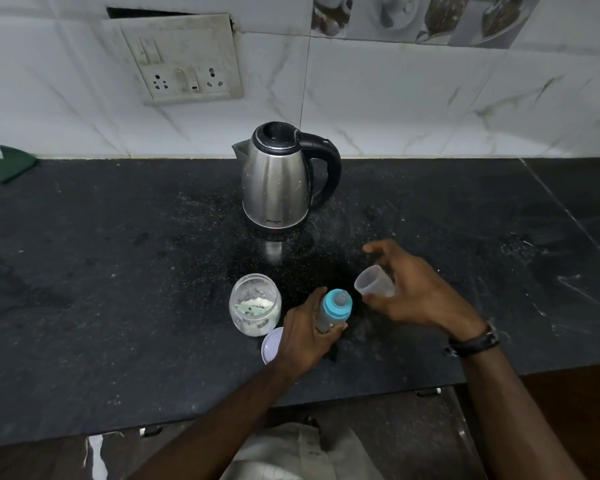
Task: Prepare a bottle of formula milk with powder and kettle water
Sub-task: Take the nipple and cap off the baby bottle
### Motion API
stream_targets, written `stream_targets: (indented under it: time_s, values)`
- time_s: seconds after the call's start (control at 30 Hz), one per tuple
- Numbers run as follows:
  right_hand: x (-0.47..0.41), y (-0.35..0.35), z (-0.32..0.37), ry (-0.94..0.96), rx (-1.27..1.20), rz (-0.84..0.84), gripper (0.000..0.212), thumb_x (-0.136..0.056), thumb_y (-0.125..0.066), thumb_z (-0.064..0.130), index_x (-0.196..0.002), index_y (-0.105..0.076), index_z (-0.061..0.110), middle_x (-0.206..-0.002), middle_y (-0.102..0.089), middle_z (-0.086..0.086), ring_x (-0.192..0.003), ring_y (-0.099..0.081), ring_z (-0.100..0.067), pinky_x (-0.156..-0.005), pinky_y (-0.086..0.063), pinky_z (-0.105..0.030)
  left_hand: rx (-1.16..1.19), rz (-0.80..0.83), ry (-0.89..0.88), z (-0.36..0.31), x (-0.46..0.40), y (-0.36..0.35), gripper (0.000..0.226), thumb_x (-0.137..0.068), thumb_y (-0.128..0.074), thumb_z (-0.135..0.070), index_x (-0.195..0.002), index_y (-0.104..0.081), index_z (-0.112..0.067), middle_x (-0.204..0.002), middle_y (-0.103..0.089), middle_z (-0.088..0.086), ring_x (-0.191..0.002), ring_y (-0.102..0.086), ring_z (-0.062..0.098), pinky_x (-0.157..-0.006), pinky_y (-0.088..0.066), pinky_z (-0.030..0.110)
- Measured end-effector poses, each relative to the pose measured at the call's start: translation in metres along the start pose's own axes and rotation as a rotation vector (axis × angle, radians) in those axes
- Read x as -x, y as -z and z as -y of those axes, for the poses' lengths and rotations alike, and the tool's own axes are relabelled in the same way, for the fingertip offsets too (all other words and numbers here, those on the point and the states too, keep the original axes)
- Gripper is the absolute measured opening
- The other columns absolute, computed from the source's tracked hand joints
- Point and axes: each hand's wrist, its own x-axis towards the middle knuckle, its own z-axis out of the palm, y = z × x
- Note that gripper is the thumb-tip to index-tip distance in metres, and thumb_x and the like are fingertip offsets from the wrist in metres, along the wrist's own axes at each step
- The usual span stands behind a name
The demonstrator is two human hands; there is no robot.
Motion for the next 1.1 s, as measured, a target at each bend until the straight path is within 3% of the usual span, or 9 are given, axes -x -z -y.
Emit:
stream_targets:
  time_s: [0.07,0.23,0.43,0.67,0.83,1.0,1.1]
  values:
    - [-0.003,-0.004,-0.017,-0.006,-0.096,-0.098,0.079,-0.074,-0.083,0.028,-0.141,-0.042,0.028,-0.117,-0.062,0.005,-0.103,-0.062,-0.012,-0.08,-0.051,-0.026,0.014,0.003,-0.002,-0.001,0.0,0.001,0.069,-0.074,-0.086,-0.035,-0.133,-0.057,-0.013,-0.119,-0.069,-0.008,-0.109,-0.061,0.001,-0.092,-0.041,0.005]
    - [-0.012,-0.041,-0.062,-0.109,-0.115,-0.301,0.086,-0.073,-0.085,0.027,-0.146,-0.039,0.02,-0.126,-0.065,-0.003,-0.111,-0.063,-0.022,-0.091,-0.055,-0.043,0.021,0.002,0.012,-0.002,-0.001,0.001,0.074,-0.074,-0.077,-0.05,-0.135,-0.056,-0.015,-0.122,-0.07,-0.005,-0.111,-0.066,0.008,-0.096,-0.053,0.034]
    - [-0.004,-0.07,-0.091,-0.22,-0.131,-0.299,0.09,-0.075,-0.084,0.017,-0.149,-0.033,0.014,-0.131,-0.061,-0.012,-0.117,-0.06,-0.03,-0.095,-0.051,-0.042,0.019,0.01,0.029,-0.003,-0.001,0.001,0.074,-0.074,-0.076,-0.051,-0.136,-0.055,-0.016,-0.124,-0.069,-0.006,-0.113,-0.064,0.006,-0.098,-0.053,0.035]
    - [-0.001,-0.082,-0.098,-0.251,-0.03,-0.194,0.095,-0.075,-0.082,0.019,-0.152,-0.027,0.019,-0.141,-0.052,-0.008,-0.127,-0.053,-0.027,-0.101,-0.048,-0.045,0.03,0.012,0.018,-0.003,-0.001,0.001,0.074,-0.073,-0.074,-0.053,-0.135,-0.055,-0.017,-0.124,-0.069,-0.007,-0.112,-0.065,0.006,-0.097,-0.053,0.037]
    - [0.001,-0.066,-0.09,-0.247,0.105,-0.119,0.099,-0.073,-0.085,0.034,-0.152,-0.027,0.016,-0.147,-0.041,-0.012,-0.128,-0.049,-0.032,-0.098,-0.048,-0.047,0.029,0.012,0.007,-0.003,-0.001,0.002,0.073,-0.073,-0.074,-0.053,-0.134,-0.056,-0.017,-0.123,-0.069,-0.006,-0.112,-0.065,0.006,-0.097,-0.054,0.036]
    - [0.01,-0.048,-0.043,-0.075,0.126,-0.345,0.064,-0.087,-0.059,0.059,-0.135,-0.052,0.017,-0.126,-0.058,-0.006,-0.108,-0.06,-0.024,-0.083,-0.054,-0.04,0.018,-0.006,0.008,-0.002,-0.001,0.002,0.074,-0.072,-0.073,-0.053,-0.134,-0.056,-0.018,-0.121,-0.07,-0.007,-0.11,-0.065,0.006,-0.095,-0.054,0.036]
    - [0.013,-0.053,-0.006,-0.052,0.192,-0.312,0.065,-0.084,-0.045,0.074,-0.119,-0.062,0.022,-0.1,-0.068,0.003,-0.088,-0.065,-0.019,-0.07,-0.053,-0.033,0.041,-0.009,0.017,0.0,0.0,0.0,0.07,-0.073,-0.074,-0.05,-0.132,-0.057,-0.017,-0.116,-0.072,-0.004,-0.105,-0.069,0.009,-0.089,-0.056,0.038]
